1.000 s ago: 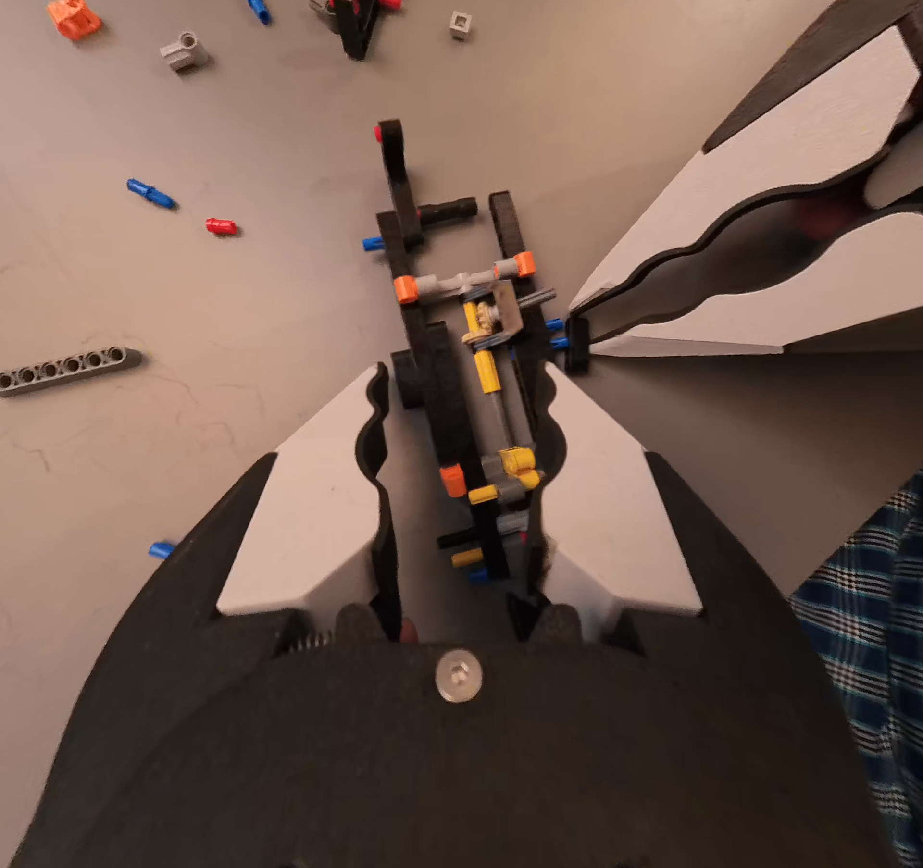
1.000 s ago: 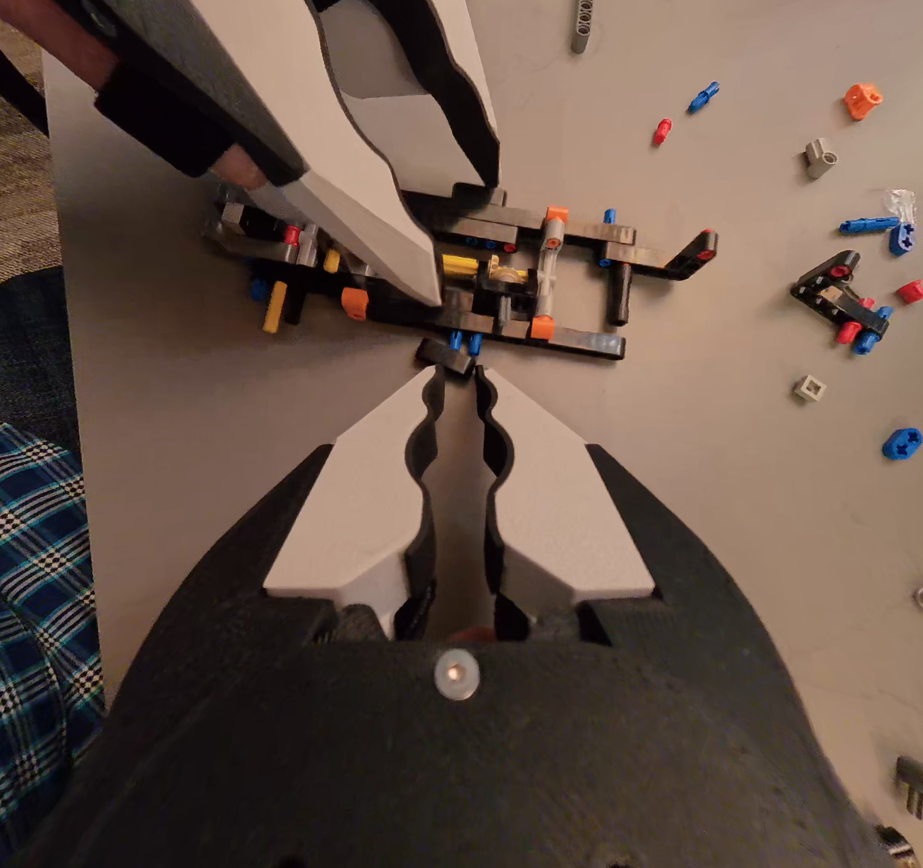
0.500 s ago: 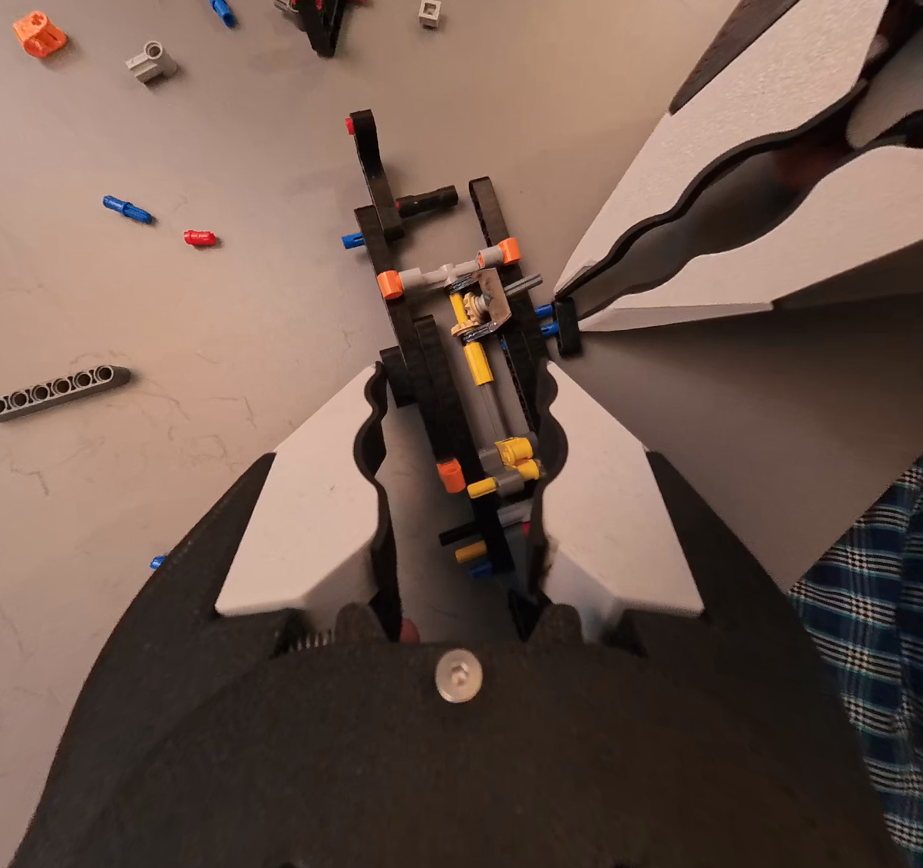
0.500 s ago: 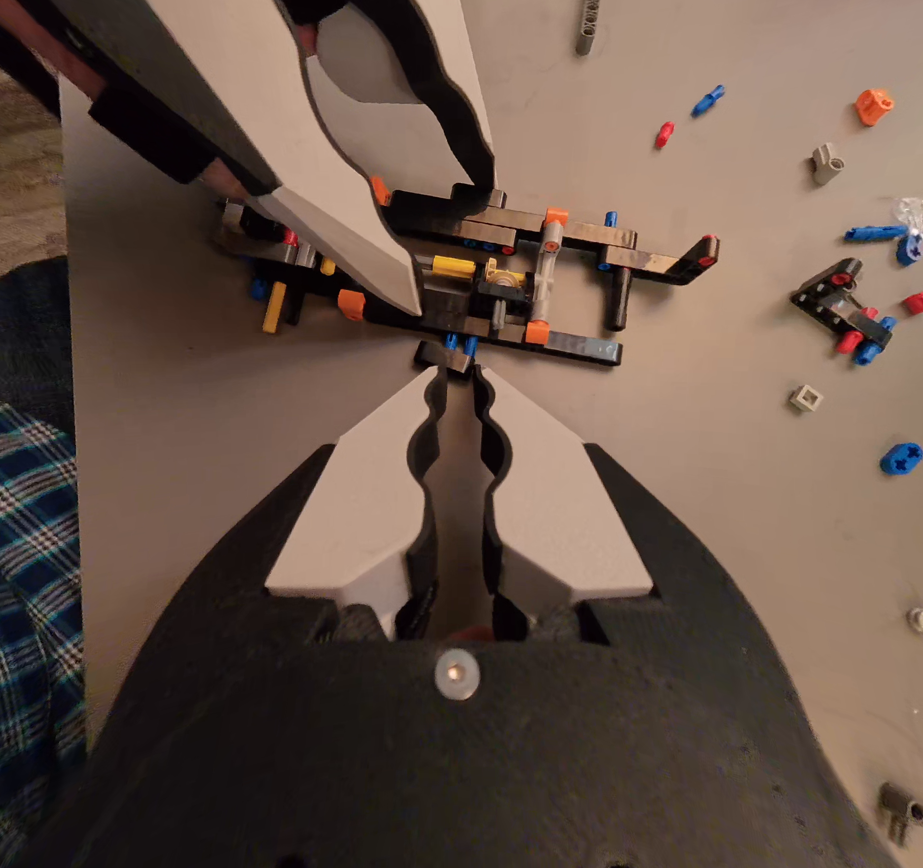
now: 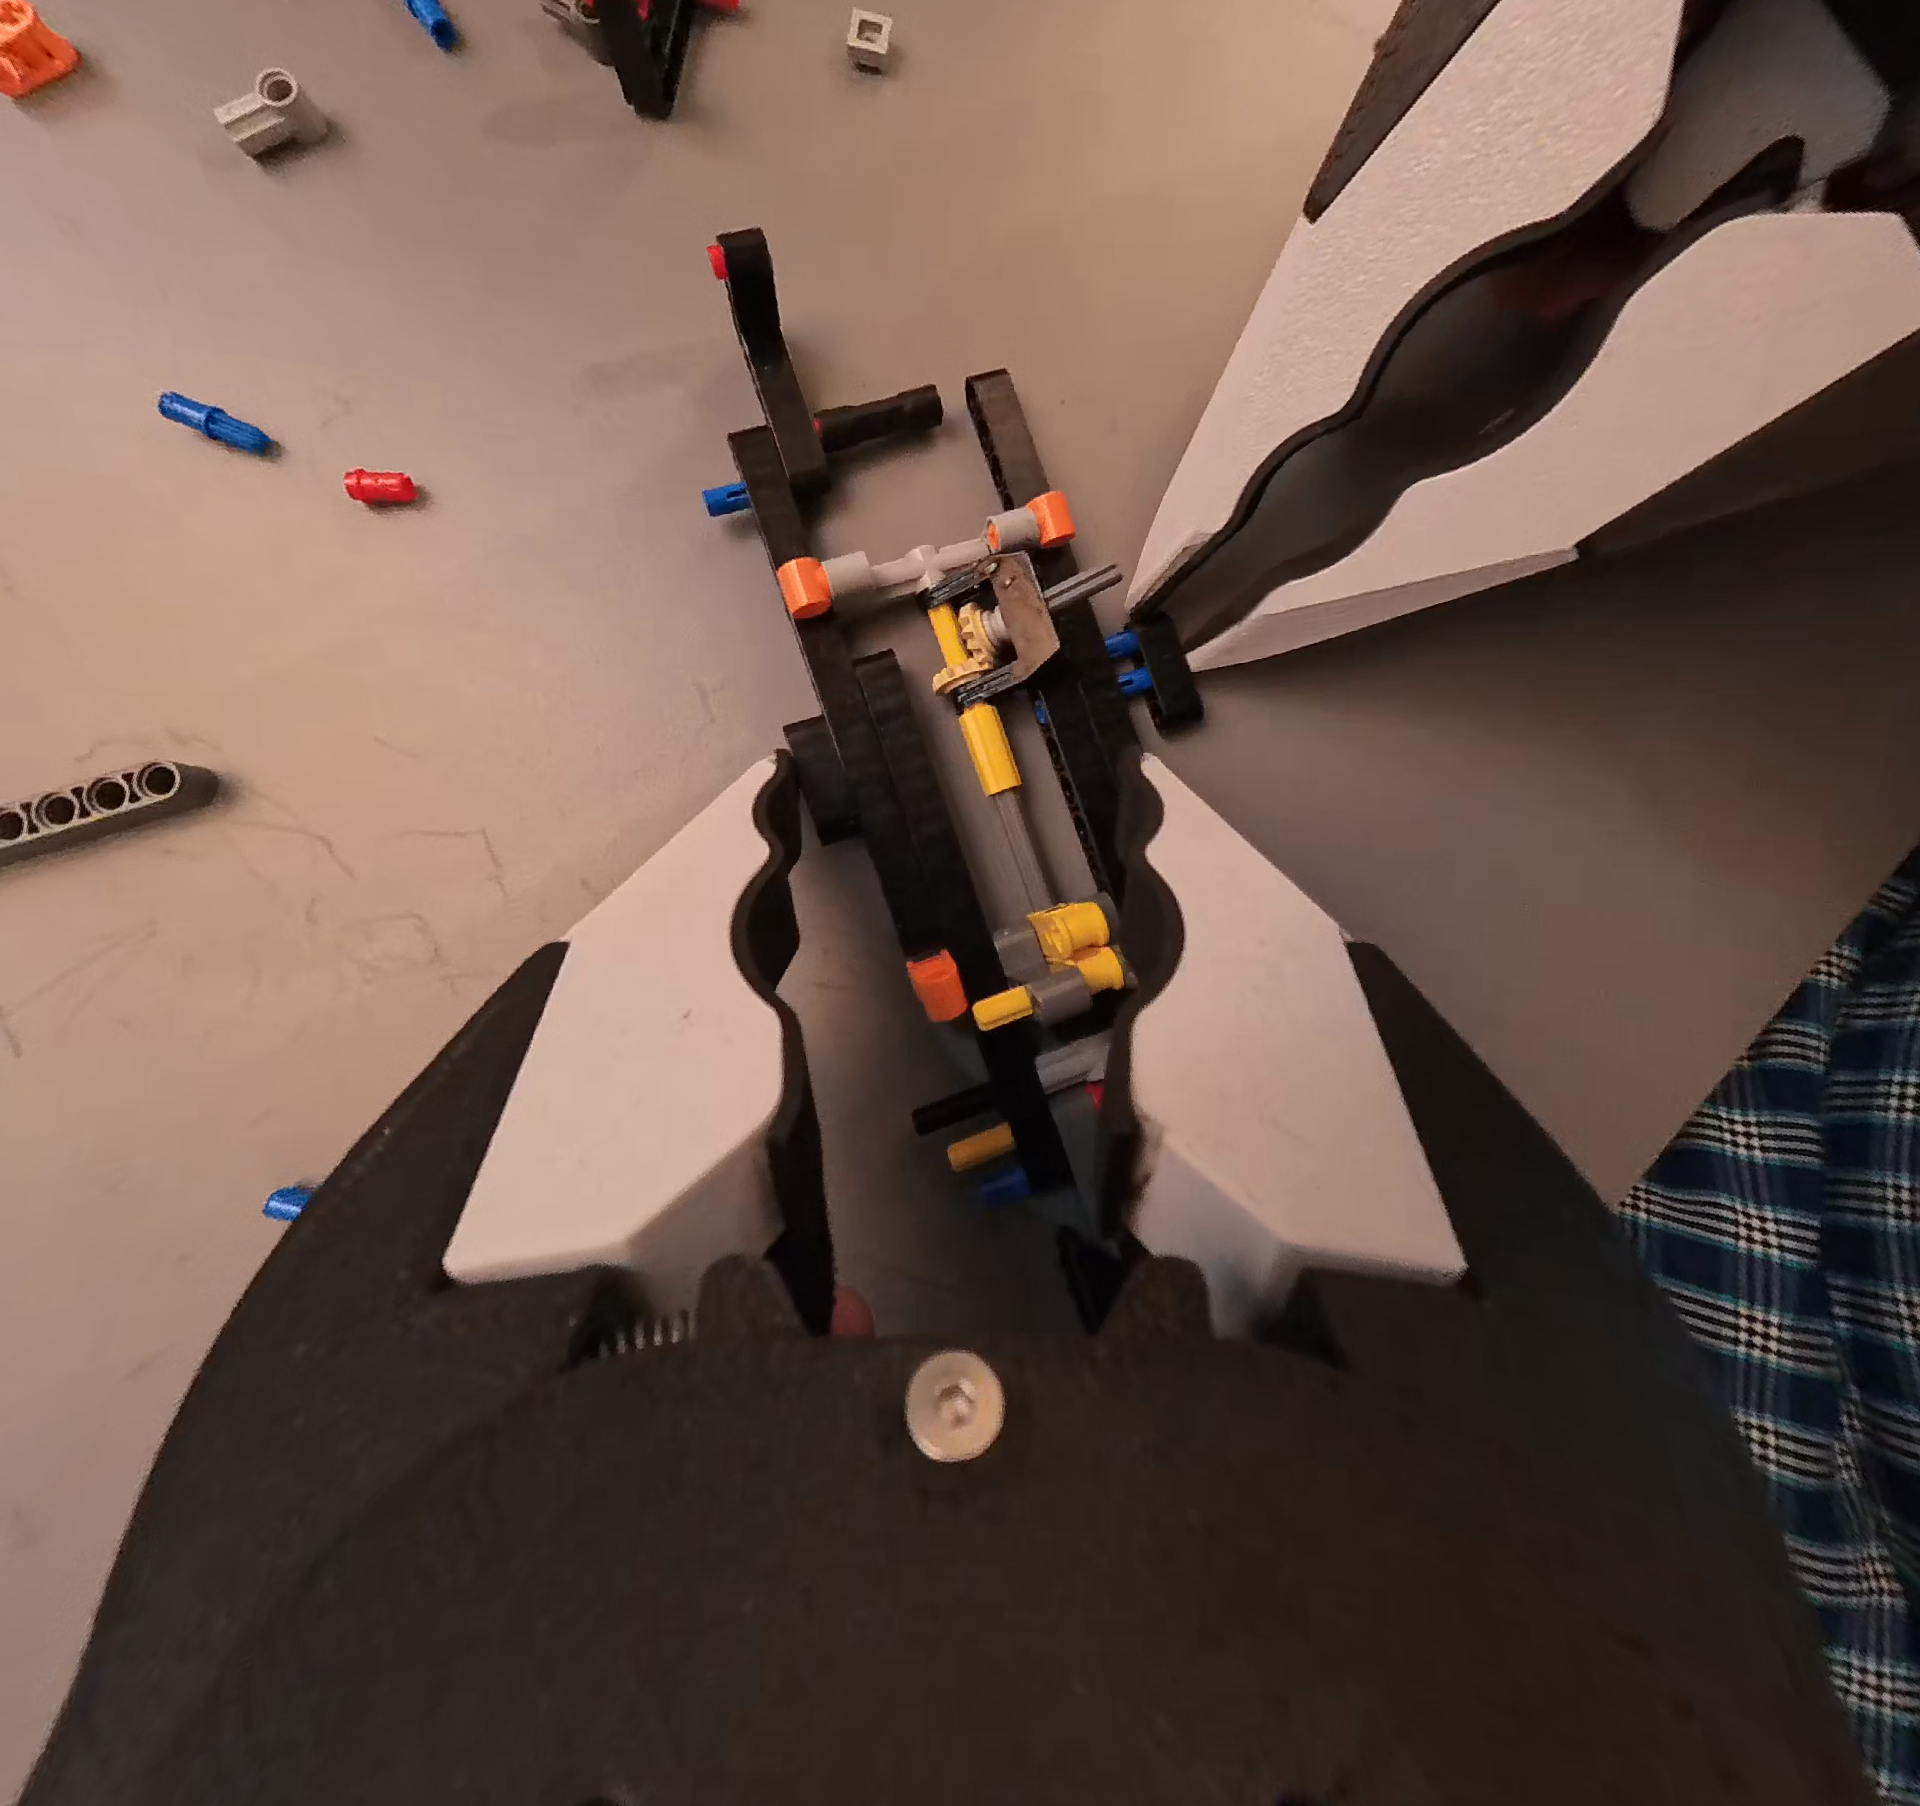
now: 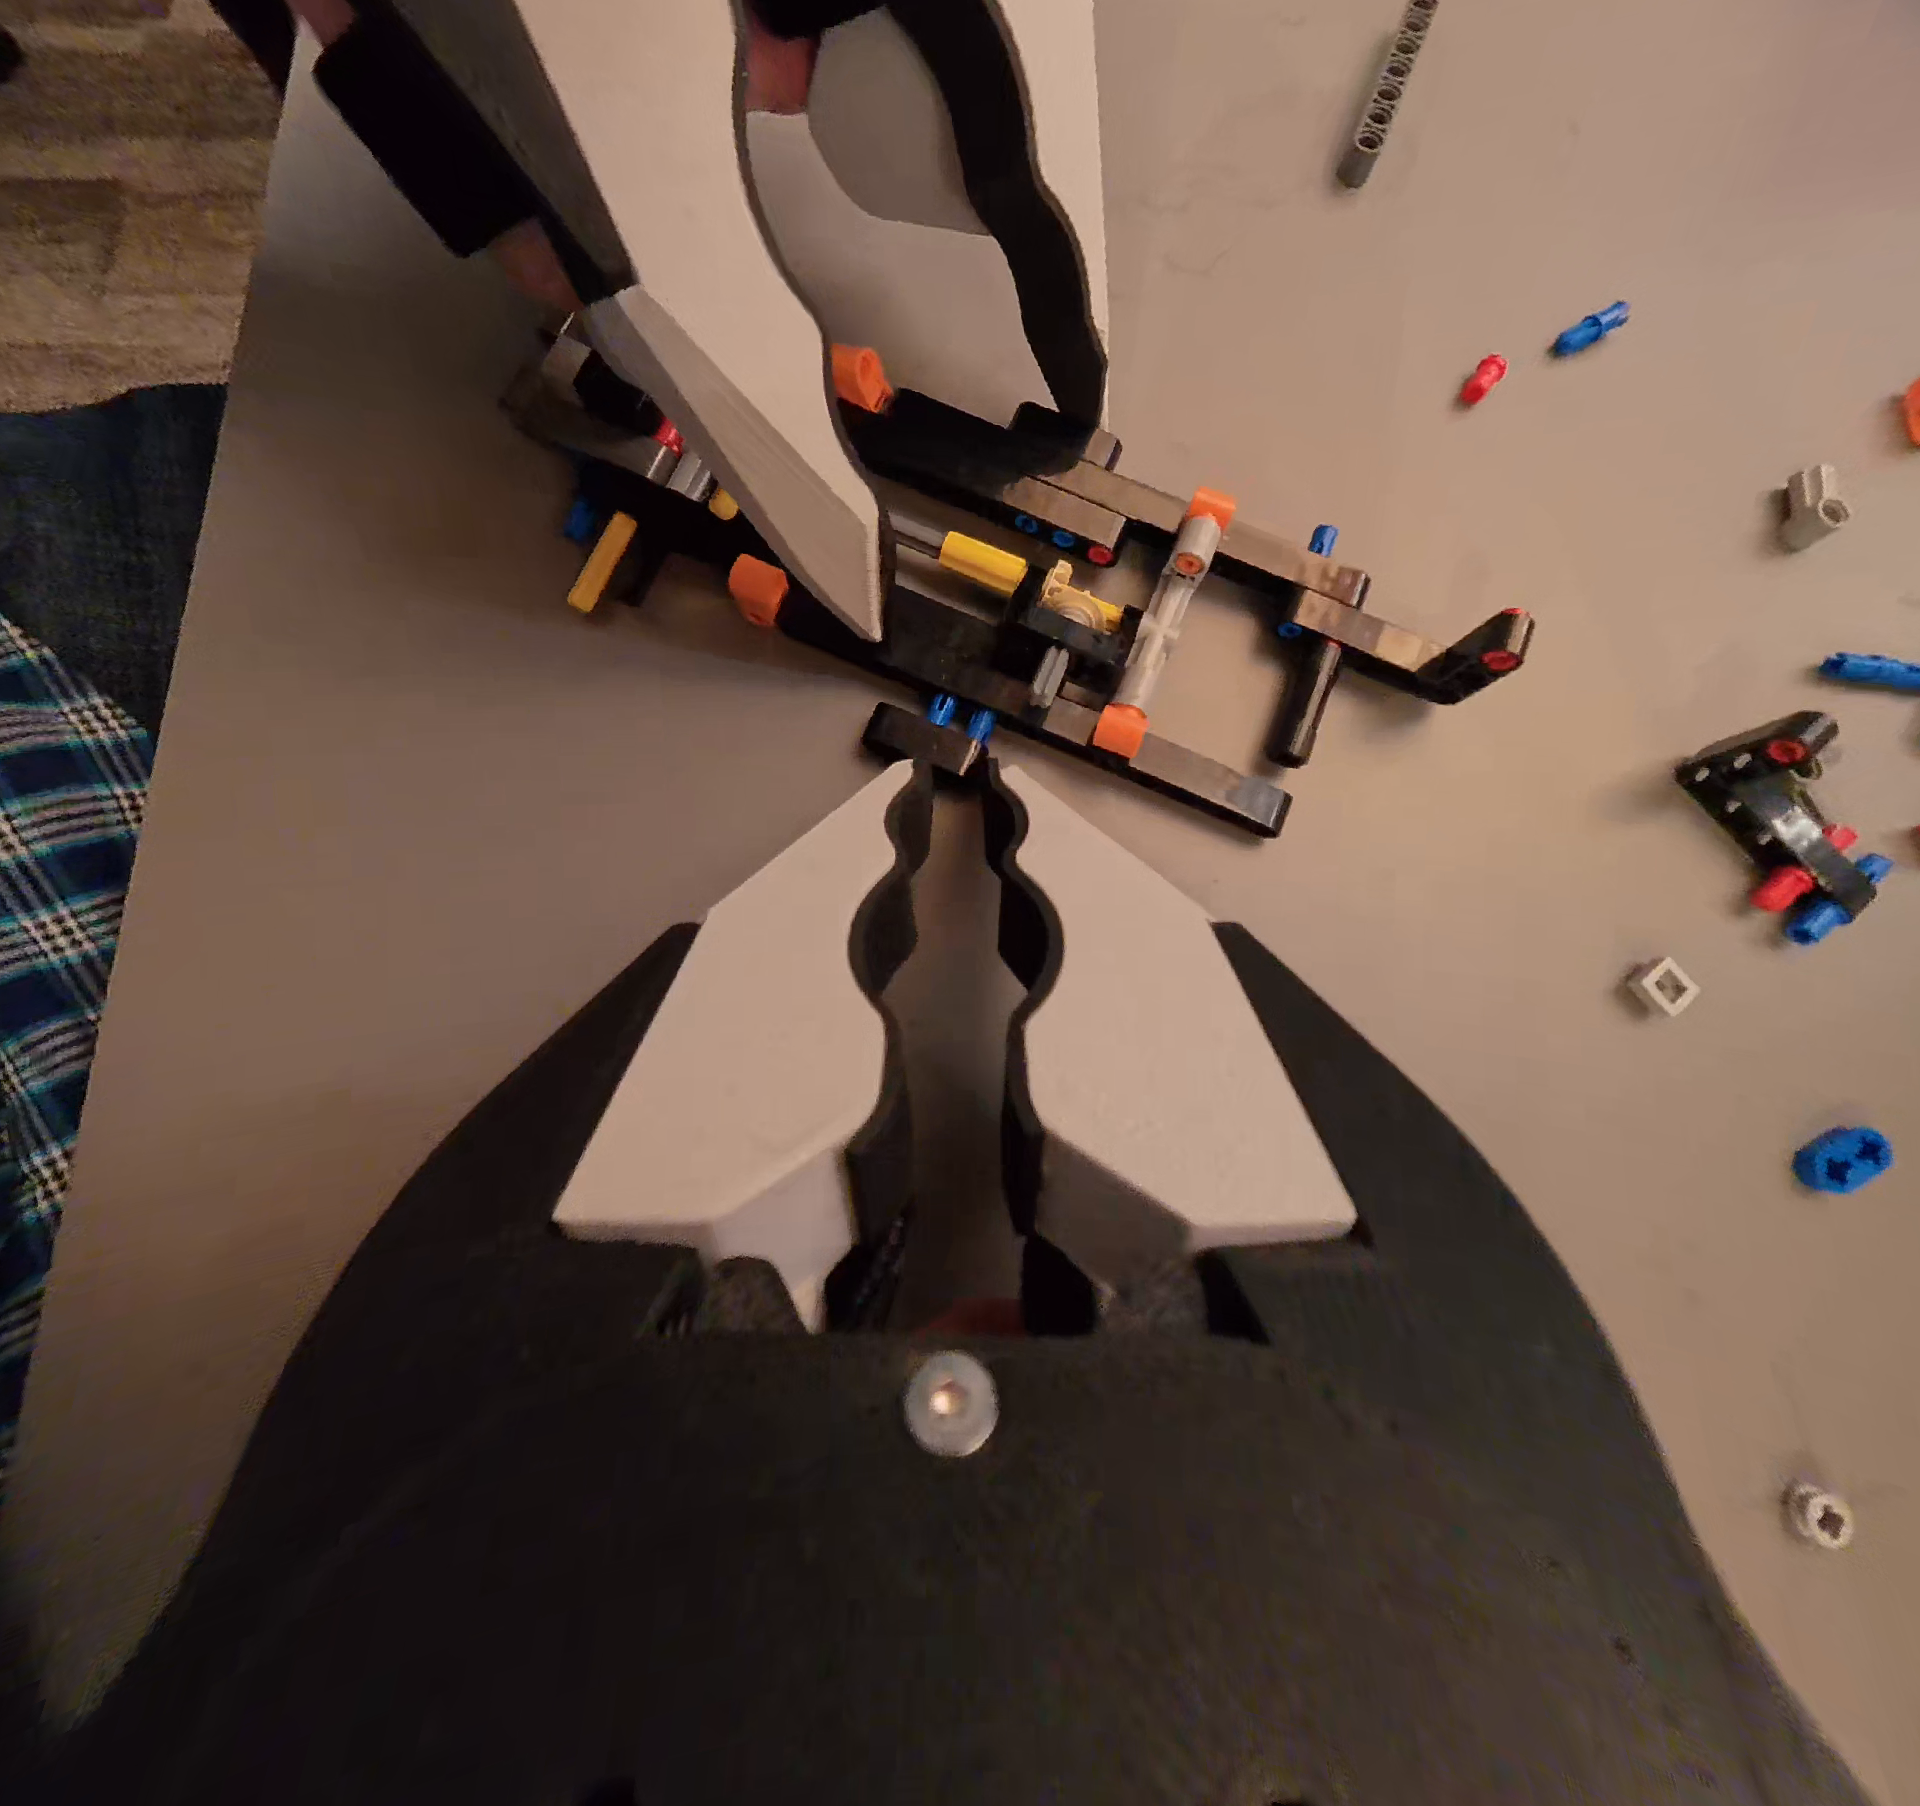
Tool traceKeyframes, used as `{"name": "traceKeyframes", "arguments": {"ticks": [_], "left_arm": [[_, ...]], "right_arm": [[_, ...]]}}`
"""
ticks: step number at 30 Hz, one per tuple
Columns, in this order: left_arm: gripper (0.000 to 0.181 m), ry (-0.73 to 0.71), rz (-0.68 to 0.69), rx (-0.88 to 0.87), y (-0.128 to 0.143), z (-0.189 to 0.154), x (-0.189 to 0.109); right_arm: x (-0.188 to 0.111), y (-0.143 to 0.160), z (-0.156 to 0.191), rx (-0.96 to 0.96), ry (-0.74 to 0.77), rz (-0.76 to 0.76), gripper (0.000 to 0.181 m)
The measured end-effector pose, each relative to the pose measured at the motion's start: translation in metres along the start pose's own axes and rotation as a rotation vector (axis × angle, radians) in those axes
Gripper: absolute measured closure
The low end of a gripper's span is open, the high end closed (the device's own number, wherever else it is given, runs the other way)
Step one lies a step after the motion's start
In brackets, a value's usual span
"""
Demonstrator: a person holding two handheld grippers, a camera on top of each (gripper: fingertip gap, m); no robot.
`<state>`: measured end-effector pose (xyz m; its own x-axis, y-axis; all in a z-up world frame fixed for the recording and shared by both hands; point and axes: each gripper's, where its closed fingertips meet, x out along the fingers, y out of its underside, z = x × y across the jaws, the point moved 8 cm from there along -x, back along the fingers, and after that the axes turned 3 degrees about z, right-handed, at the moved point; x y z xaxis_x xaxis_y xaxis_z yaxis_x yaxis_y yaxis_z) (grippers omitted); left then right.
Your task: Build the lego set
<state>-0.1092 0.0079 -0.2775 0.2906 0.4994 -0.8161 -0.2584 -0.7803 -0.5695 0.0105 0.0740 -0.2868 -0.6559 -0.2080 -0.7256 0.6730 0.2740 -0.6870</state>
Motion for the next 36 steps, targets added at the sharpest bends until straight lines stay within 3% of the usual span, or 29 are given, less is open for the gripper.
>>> {"name": "traceKeyframes", "arguments": {"ticks": [9, 26, 36], "left_arm": [[0.121, 0.026, -0.022, -0.034, 0.002, 0.001, 0.000], [0.120, -0.056, 0.026, 0.020, -0.002, -0.004, -0.001], [0.112, -0.070, 0.026, 0.050, 0.001, -0.007, 0.006]], "right_arm": [[0.001, 0.001, -0.003, -0.174, -0.039, -0.020, 0.174], [0.001, -0.001, 0.003, -0.093, 0.030, -0.005, 0.175], [0.005, -0.004, -0.009, -0.263, -0.107, -0.026, 0.175]]}}
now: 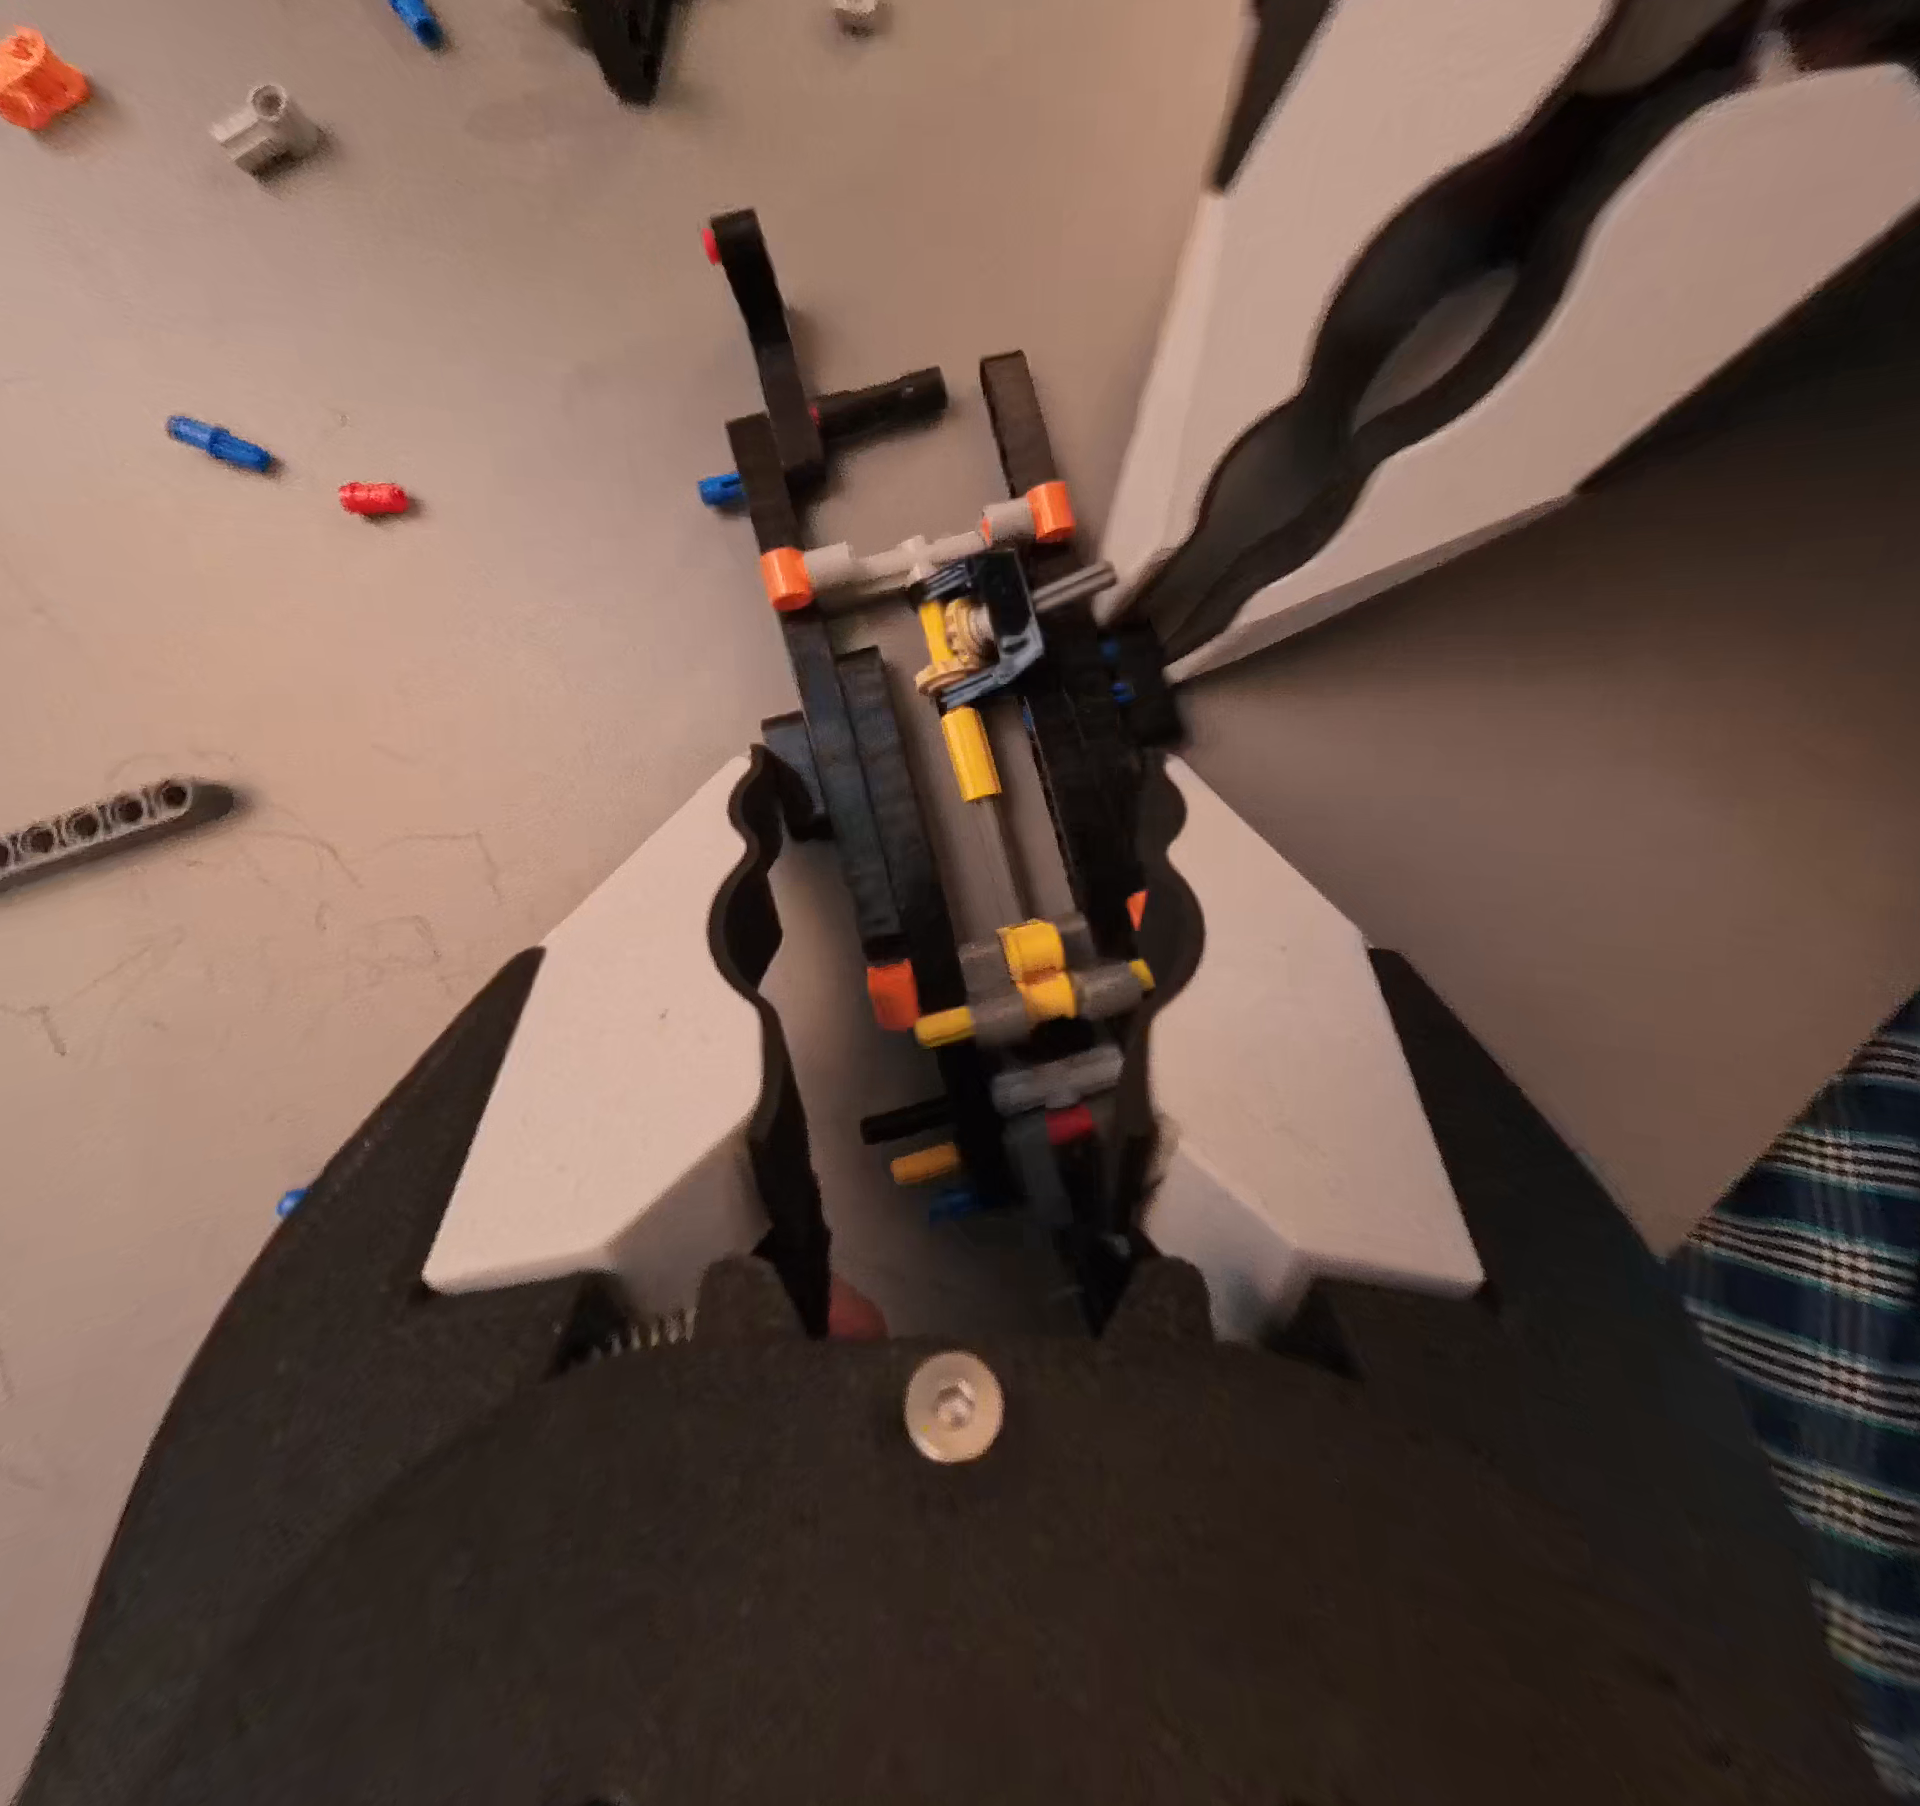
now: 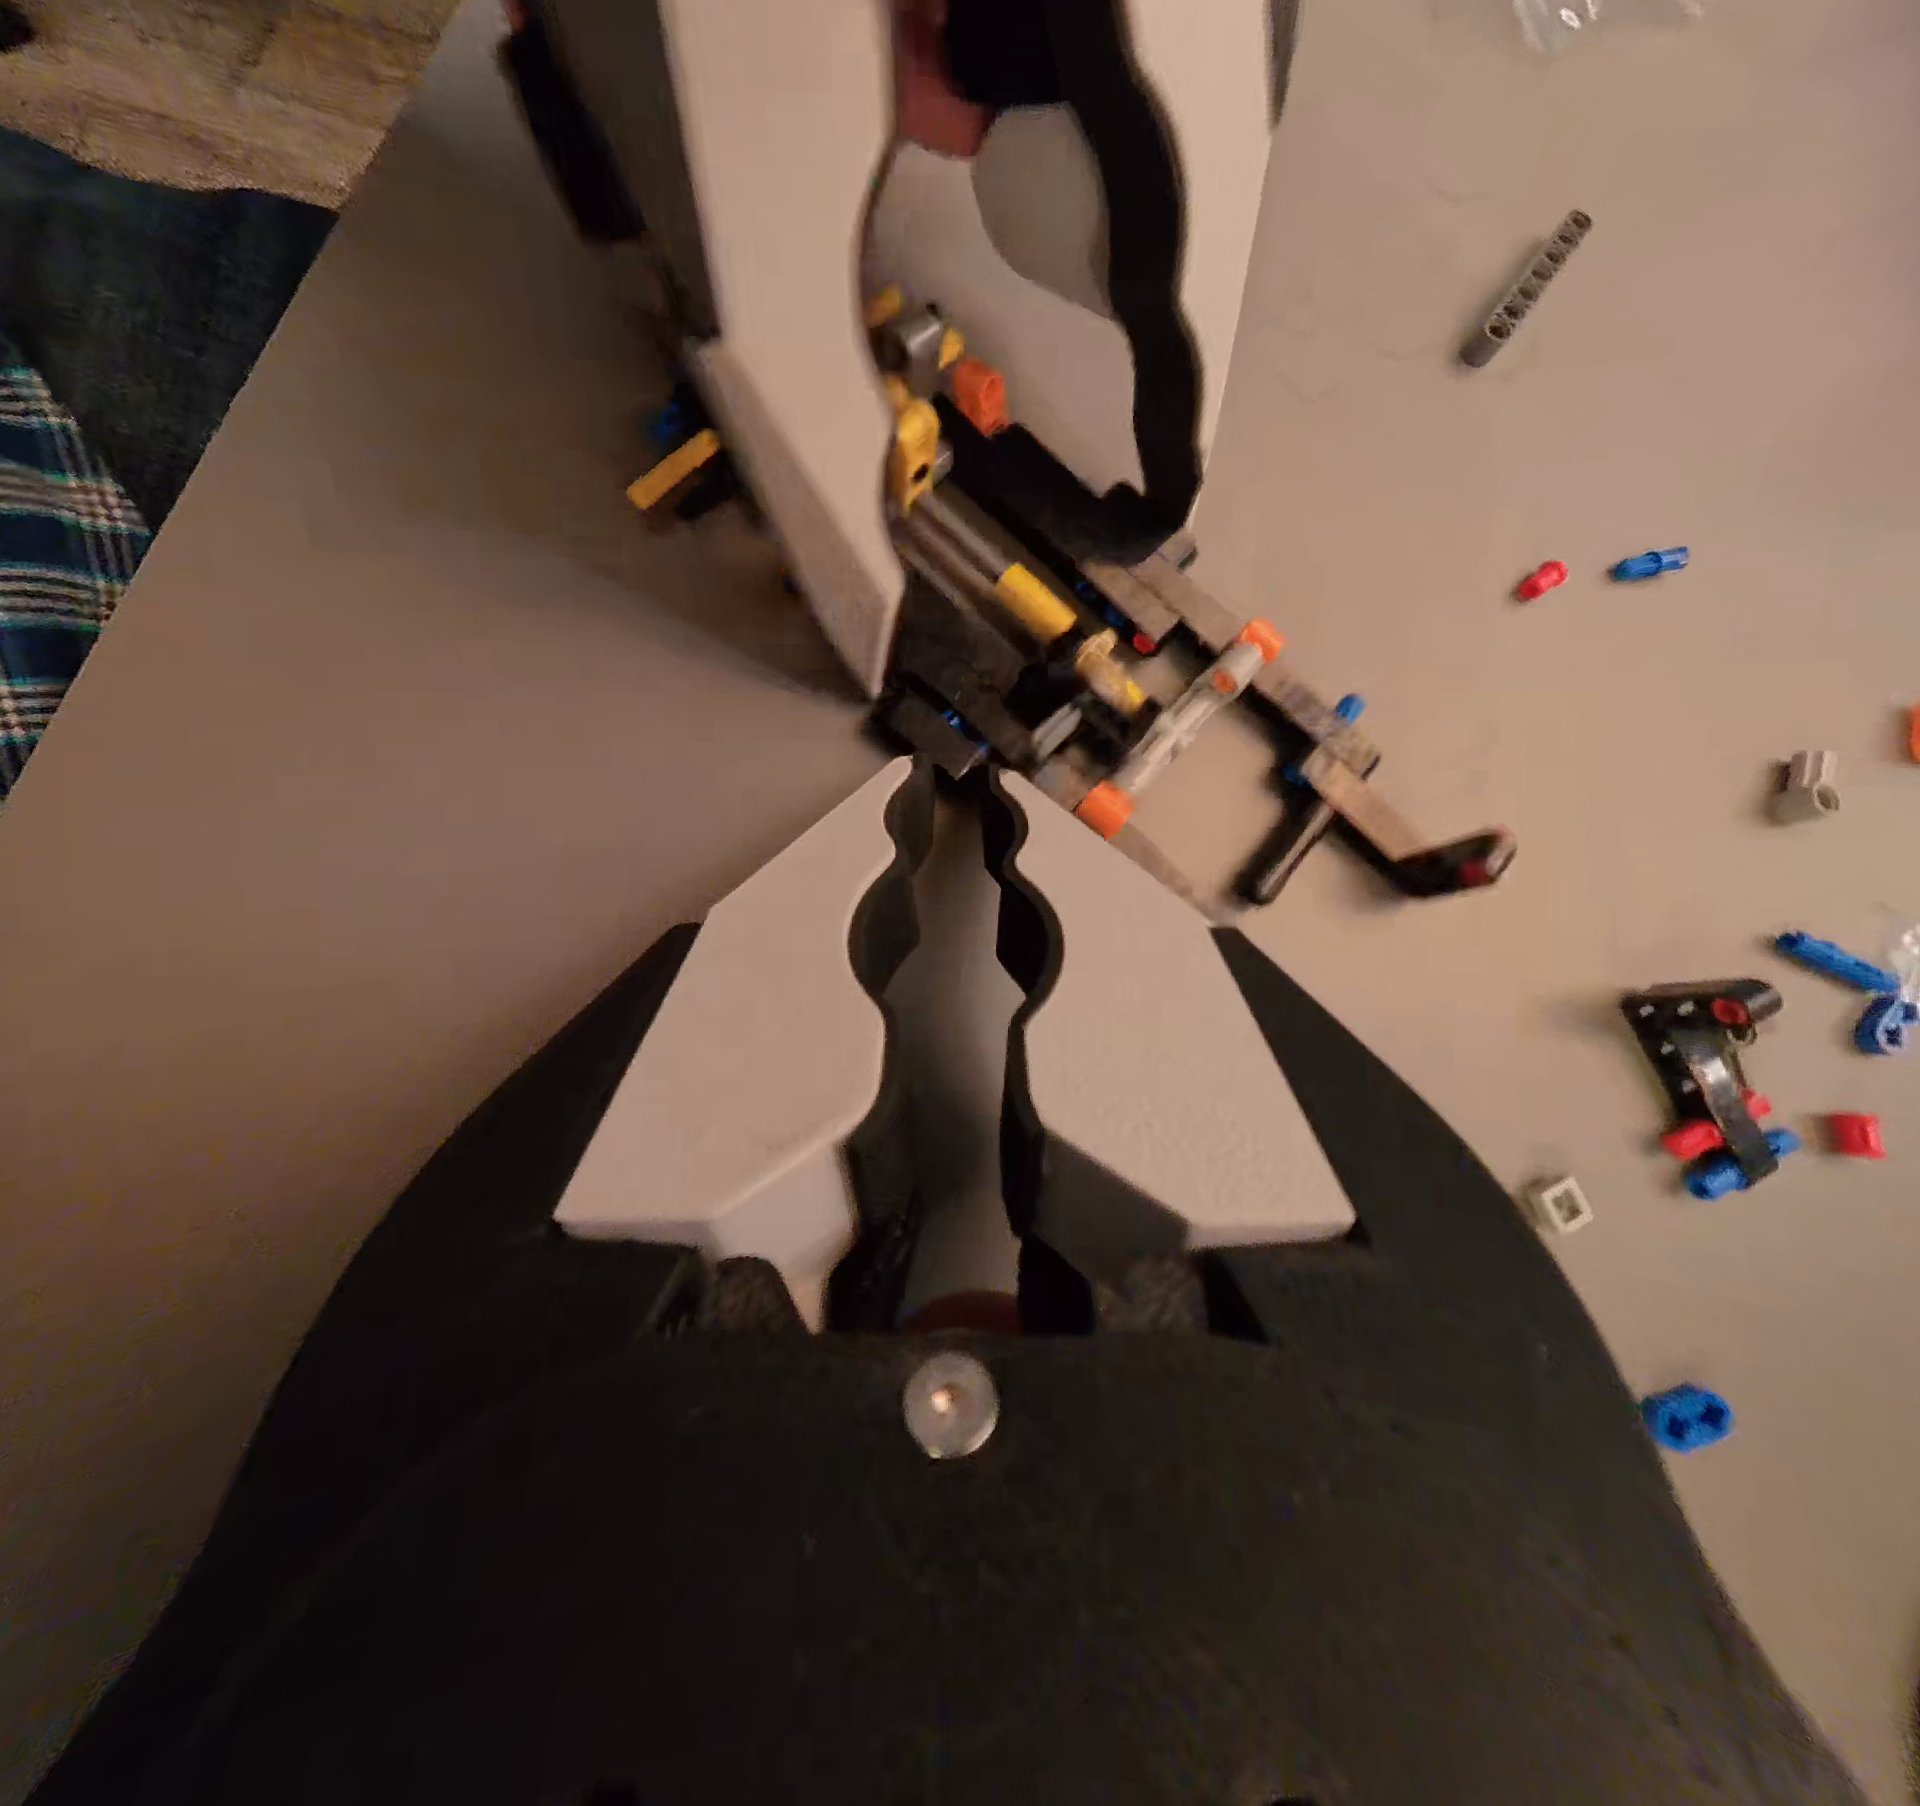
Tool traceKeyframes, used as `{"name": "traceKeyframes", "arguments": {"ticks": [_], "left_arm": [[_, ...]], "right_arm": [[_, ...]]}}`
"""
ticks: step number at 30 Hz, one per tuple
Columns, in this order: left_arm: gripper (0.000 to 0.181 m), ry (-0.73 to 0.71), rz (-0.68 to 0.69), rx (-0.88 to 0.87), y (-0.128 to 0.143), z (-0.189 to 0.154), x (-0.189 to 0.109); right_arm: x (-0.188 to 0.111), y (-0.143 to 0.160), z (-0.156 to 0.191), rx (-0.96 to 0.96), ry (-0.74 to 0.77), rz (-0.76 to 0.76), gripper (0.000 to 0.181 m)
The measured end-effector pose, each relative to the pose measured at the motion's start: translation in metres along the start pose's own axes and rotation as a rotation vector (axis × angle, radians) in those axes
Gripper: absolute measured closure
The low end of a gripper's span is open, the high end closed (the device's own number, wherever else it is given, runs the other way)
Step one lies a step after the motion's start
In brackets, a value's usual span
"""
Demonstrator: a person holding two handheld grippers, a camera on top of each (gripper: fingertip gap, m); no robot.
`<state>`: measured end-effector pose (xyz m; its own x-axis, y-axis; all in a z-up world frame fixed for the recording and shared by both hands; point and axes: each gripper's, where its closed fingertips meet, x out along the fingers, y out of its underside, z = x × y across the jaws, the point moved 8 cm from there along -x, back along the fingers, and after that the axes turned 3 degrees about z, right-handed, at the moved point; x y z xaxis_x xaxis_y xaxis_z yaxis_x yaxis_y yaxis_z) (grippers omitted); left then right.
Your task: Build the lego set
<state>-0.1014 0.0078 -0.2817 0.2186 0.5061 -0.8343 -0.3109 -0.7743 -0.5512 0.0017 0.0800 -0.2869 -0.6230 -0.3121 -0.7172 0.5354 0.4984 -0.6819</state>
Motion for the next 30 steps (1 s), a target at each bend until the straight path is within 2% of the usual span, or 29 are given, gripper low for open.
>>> {"name": "traceKeyframes", "arguments": {"ticks": [13, 22, 26, 30], "left_arm": [[0.112, 0.038, 0.006, -0.031, -0.001, 0.004, -0.004], [0.095, 0.012, 0.031, -0.028, -0.002, -0.002, -0.007], [0.091, 0.024, 0.033, -0.063, -0.002, -0.012, -0.008], [0.085, -0.043, 0.084, -0.069, -0.002, -0.019, 0.000]], "right_arm": [[-0.001, -0.001, 0.000, 0.053, 0.029, -0.012, 0.174], [-0.012, 0.001, 0.004, 0.063, 0.036, -0.029, 0.166], [-0.029, -0.006, 0.000, -0.034, 0.018, -0.060, 0.152], [-0.031, -0.011, -0.022, -0.174, -0.004, 0.009, 0.134]]}}
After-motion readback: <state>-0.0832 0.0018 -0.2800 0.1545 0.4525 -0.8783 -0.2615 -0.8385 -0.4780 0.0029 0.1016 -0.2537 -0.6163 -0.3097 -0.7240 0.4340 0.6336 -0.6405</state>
